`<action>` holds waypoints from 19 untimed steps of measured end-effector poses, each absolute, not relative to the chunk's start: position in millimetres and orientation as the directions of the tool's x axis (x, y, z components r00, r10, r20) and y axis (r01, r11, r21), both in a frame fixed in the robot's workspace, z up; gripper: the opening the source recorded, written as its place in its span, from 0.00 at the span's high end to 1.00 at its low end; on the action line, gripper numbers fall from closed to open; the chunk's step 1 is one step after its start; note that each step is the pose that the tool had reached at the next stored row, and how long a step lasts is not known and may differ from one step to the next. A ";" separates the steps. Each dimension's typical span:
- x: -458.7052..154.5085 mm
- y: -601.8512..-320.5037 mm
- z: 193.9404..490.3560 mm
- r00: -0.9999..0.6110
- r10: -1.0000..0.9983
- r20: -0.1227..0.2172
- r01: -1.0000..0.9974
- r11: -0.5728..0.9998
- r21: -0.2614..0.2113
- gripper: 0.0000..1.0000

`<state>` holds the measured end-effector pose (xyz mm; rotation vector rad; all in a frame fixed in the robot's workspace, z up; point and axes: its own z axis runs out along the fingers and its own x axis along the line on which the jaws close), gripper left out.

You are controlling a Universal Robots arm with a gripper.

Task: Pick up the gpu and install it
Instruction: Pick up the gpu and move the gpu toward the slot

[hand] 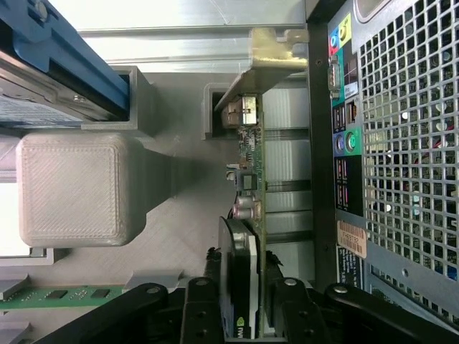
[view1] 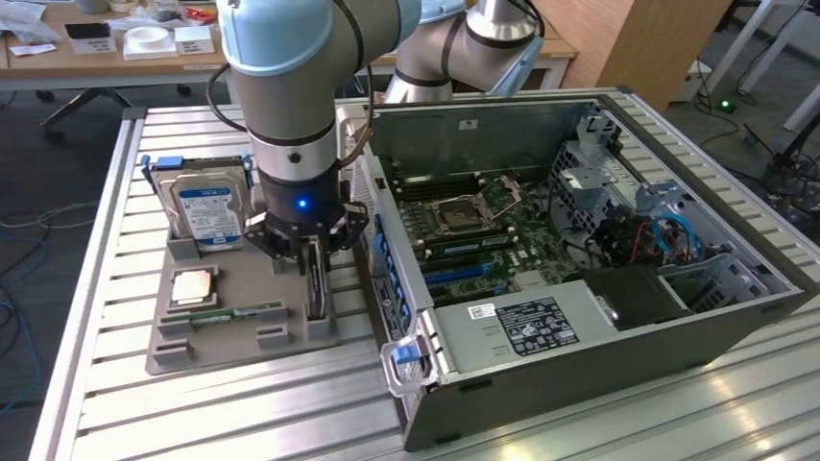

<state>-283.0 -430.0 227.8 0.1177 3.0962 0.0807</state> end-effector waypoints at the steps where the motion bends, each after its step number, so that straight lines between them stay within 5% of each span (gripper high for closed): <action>1: -283.0 -430.0 227.8 -0.996 0.077 -0.040 0.075 0.996 0.054 0.60; 2: -283.0 -430.0 227.7 -0.996 0.077 -0.040 0.075 0.996 0.054 0.67; 19: -283.0 -430.0 227.7 -0.998 0.053 -0.040 0.051 0.997 0.057 0.67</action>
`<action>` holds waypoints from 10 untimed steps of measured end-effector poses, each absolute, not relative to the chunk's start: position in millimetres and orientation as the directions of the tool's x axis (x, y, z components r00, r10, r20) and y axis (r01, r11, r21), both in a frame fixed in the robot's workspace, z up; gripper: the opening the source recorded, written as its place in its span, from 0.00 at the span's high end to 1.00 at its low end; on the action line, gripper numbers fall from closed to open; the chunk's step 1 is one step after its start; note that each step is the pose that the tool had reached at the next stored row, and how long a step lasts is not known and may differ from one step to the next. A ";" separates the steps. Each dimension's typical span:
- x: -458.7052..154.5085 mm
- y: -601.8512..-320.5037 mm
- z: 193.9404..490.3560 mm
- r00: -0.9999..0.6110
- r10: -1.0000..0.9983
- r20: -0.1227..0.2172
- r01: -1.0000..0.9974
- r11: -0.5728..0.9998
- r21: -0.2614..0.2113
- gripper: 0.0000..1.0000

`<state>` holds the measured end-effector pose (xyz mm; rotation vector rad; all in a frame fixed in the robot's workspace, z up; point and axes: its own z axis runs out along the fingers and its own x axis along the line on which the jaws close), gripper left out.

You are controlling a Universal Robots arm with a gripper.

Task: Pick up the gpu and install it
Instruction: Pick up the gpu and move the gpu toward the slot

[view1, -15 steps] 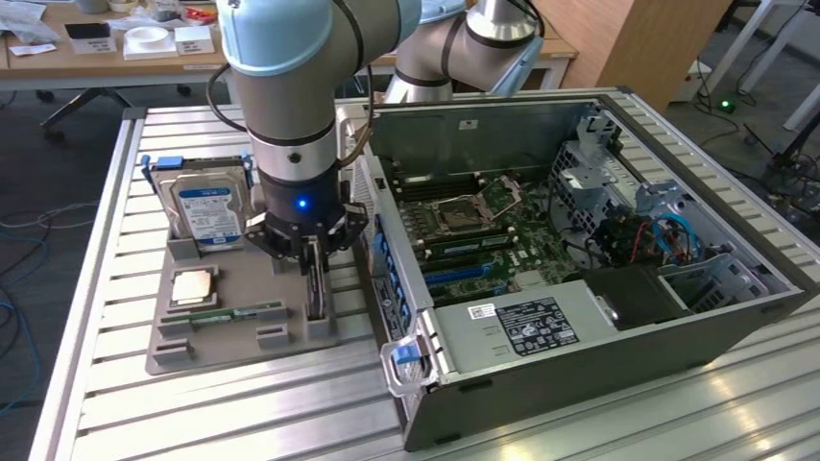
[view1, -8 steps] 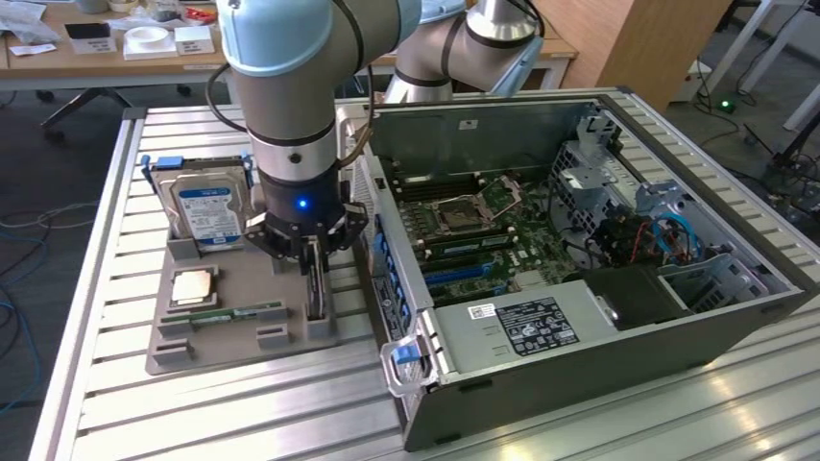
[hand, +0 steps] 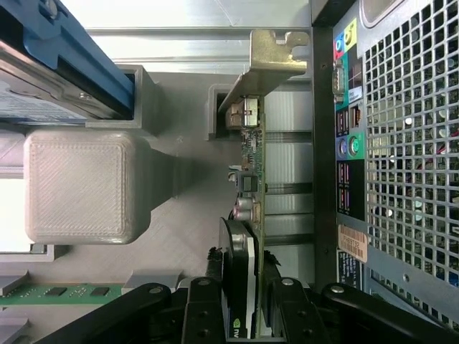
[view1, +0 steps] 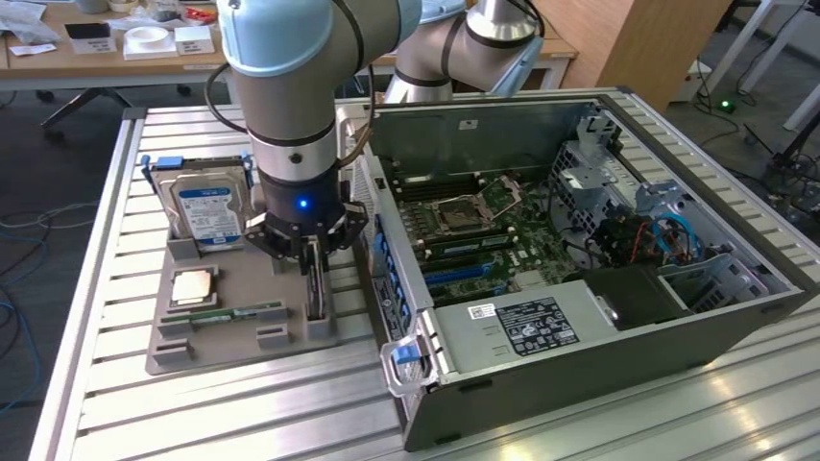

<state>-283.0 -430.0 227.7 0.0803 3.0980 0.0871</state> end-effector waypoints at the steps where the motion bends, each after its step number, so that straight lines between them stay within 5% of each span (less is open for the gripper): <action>1: -283.0 -430.0 227.7 -0.998 0.050 -0.040 0.048 0.997 0.057 0.67; 10: -283.0 -430.0 227.5 -0.999 0.030 -0.040 0.027 0.998 0.063 0.67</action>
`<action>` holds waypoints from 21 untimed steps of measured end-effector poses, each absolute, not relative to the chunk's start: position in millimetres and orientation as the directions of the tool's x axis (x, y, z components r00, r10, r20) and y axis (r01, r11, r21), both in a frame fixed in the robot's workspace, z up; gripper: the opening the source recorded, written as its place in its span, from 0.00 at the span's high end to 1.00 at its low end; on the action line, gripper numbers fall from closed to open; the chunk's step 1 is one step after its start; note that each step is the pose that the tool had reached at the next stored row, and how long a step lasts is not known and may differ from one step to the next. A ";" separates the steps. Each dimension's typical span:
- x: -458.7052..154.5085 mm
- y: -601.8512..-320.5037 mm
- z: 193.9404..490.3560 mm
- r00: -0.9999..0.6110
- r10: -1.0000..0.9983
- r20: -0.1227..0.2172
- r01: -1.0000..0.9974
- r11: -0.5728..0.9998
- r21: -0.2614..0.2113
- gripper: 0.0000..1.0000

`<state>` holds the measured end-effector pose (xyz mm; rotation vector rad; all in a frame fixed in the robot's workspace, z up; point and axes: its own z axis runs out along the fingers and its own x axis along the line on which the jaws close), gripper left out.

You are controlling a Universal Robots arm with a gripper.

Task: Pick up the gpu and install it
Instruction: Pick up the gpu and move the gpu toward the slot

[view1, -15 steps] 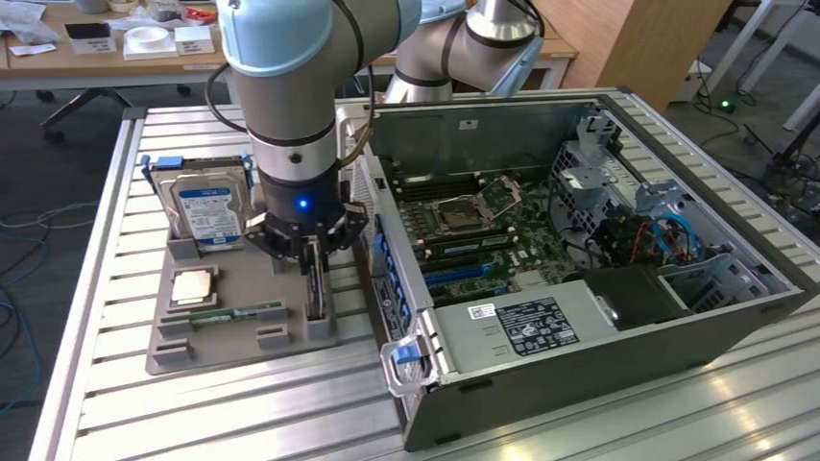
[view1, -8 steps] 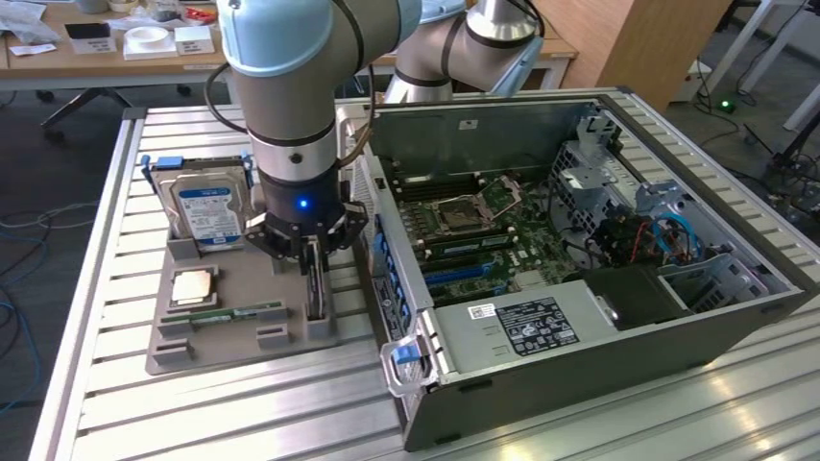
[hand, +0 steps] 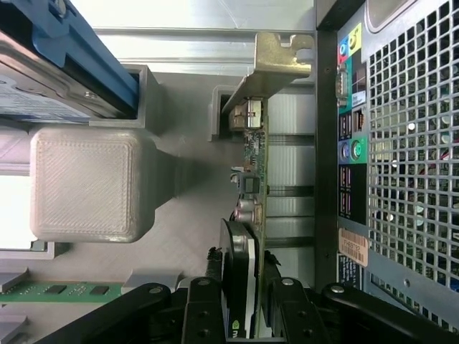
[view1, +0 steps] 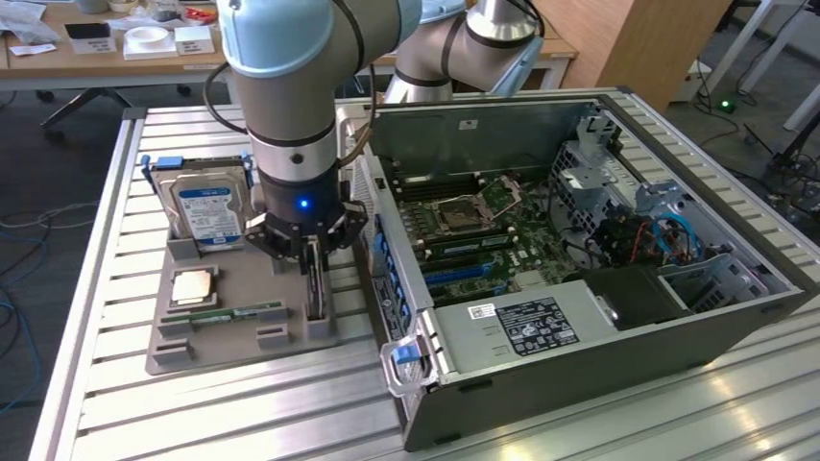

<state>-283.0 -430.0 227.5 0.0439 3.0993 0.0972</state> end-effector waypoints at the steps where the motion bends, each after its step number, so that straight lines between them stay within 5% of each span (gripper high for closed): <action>1: -283.0 -430.0 227.5 -0.999 0.028 -0.040 0.025 0.998 0.064 0.67; 21: -283.0 -430.0 227.5 -0.999 0.028 -0.040 0.025 0.998 0.064 0.73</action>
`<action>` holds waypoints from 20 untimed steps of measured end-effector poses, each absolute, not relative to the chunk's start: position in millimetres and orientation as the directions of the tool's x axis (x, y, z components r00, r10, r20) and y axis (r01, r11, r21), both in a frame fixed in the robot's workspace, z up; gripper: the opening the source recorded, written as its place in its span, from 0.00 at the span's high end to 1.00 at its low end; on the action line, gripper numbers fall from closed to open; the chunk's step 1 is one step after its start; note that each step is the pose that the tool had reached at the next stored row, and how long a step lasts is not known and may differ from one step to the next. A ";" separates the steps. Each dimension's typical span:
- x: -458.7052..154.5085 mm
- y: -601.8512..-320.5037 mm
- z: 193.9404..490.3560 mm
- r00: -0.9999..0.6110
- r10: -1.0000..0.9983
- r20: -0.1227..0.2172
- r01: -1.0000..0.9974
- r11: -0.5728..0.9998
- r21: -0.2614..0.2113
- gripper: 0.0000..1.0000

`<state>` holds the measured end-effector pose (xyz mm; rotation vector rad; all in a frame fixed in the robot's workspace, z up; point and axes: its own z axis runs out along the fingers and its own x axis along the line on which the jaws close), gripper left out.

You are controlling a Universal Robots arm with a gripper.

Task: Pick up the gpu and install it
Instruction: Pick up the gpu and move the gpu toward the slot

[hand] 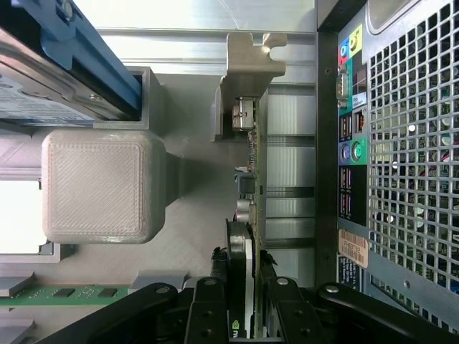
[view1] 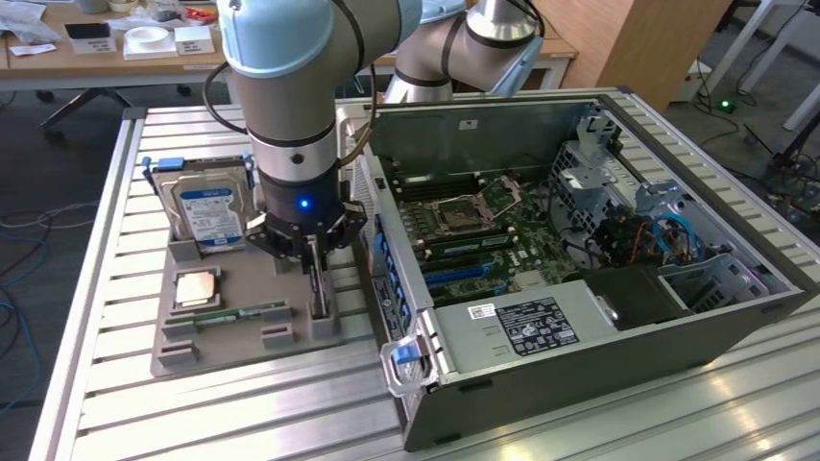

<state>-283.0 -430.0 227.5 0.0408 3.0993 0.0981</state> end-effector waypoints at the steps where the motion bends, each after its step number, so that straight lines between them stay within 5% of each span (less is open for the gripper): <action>1: -283.0 -430.0 227.5 -0.999 0.028 -0.040 0.025 0.998 0.064 0.73; 20: -283.0 -430.0 244.2 -0.999 0.027 -0.039 0.025 0.998 0.064 0.73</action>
